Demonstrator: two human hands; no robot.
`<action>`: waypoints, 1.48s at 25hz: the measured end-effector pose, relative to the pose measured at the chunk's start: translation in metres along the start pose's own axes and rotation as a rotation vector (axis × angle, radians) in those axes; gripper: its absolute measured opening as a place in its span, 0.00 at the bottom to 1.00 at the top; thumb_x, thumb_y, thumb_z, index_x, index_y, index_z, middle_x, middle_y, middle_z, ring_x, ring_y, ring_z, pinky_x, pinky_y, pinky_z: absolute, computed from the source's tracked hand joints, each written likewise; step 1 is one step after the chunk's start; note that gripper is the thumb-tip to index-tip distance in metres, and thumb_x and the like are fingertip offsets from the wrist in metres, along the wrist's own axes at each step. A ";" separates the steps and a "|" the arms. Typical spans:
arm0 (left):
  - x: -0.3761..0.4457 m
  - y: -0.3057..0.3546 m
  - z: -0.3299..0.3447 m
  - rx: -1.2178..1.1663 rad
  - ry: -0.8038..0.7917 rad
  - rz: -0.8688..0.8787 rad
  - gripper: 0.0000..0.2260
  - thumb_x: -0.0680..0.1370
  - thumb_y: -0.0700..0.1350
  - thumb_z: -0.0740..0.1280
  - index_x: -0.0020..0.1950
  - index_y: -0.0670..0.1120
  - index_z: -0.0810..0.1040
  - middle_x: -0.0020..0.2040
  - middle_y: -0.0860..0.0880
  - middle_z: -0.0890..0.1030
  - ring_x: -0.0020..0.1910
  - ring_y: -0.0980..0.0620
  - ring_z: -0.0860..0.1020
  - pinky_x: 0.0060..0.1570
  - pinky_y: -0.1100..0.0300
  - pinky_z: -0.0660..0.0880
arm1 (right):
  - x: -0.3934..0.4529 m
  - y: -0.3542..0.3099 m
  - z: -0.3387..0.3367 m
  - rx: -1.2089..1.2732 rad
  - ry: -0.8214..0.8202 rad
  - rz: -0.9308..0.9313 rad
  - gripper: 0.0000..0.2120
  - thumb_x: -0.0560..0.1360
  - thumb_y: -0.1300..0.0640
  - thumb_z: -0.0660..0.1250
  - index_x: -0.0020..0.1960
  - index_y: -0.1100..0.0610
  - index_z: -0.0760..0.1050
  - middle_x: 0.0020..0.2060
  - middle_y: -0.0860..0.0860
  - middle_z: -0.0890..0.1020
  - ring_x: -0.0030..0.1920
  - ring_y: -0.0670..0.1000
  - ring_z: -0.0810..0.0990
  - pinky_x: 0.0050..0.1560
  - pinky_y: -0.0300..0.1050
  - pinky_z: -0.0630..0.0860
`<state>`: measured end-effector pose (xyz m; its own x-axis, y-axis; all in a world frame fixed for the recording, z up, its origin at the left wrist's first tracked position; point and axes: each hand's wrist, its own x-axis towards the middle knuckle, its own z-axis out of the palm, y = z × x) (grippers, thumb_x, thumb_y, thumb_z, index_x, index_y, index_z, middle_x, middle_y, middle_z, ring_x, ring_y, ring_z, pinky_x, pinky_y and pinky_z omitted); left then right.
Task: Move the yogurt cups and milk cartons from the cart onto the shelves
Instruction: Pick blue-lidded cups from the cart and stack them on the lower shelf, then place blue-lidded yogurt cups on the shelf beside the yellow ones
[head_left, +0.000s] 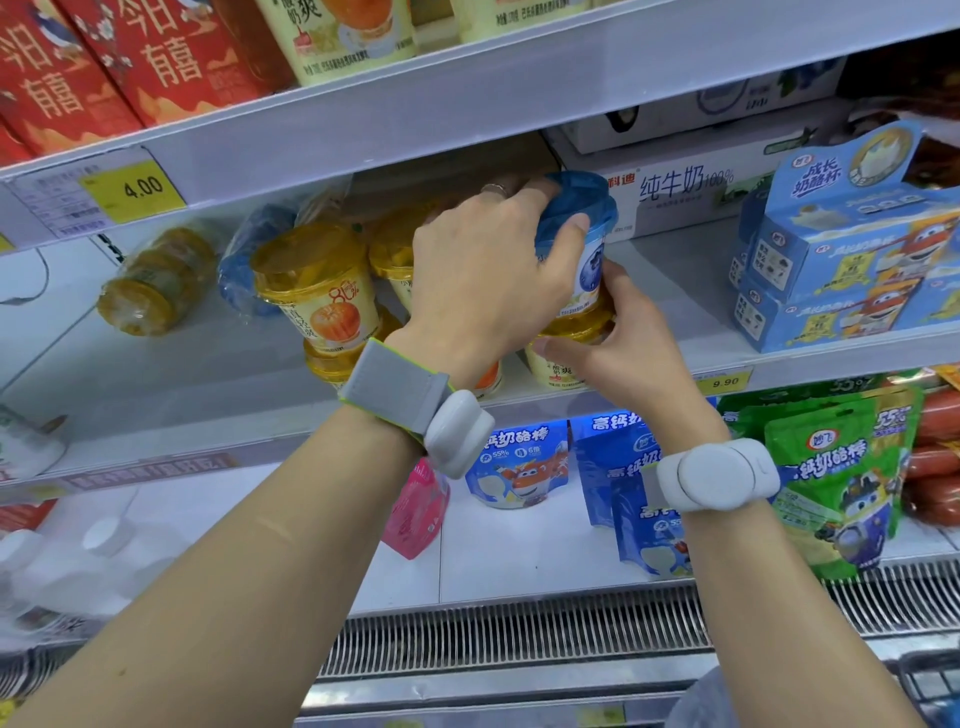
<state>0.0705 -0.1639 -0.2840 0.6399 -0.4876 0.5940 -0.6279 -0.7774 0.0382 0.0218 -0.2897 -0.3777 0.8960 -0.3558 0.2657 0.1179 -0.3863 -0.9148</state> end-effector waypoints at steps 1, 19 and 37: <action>0.000 -0.001 0.001 0.006 0.005 0.006 0.22 0.81 0.62 0.56 0.70 0.55 0.77 0.58 0.51 0.84 0.53 0.49 0.81 0.46 0.57 0.74 | 0.000 0.000 0.000 0.010 0.010 0.001 0.34 0.68 0.53 0.79 0.68 0.45 0.67 0.57 0.42 0.79 0.53 0.38 0.78 0.47 0.30 0.73; 0.001 -0.002 -0.004 0.027 -0.070 0.047 0.20 0.83 0.58 0.56 0.70 0.52 0.76 0.62 0.47 0.81 0.56 0.43 0.81 0.51 0.51 0.75 | -0.002 -0.025 -0.009 -0.057 -0.049 0.164 0.30 0.69 0.58 0.79 0.67 0.54 0.71 0.56 0.48 0.81 0.51 0.41 0.79 0.47 0.38 0.75; -0.073 0.079 -0.086 -0.333 -0.366 0.469 0.20 0.79 0.44 0.61 0.72 0.46 0.71 0.66 0.45 0.76 0.64 0.43 0.73 0.62 0.47 0.72 | -0.074 -0.147 -0.177 -1.064 -0.318 0.233 0.29 0.77 0.44 0.70 0.71 0.62 0.74 0.67 0.57 0.79 0.64 0.57 0.78 0.64 0.51 0.73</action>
<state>-0.0638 -0.1556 -0.2556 0.3389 -0.8916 0.3005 -0.9407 -0.3162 0.1228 -0.1375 -0.3567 -0.2088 0.9346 -0.3397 -0.1054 -0.3534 -0.9201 -0.1686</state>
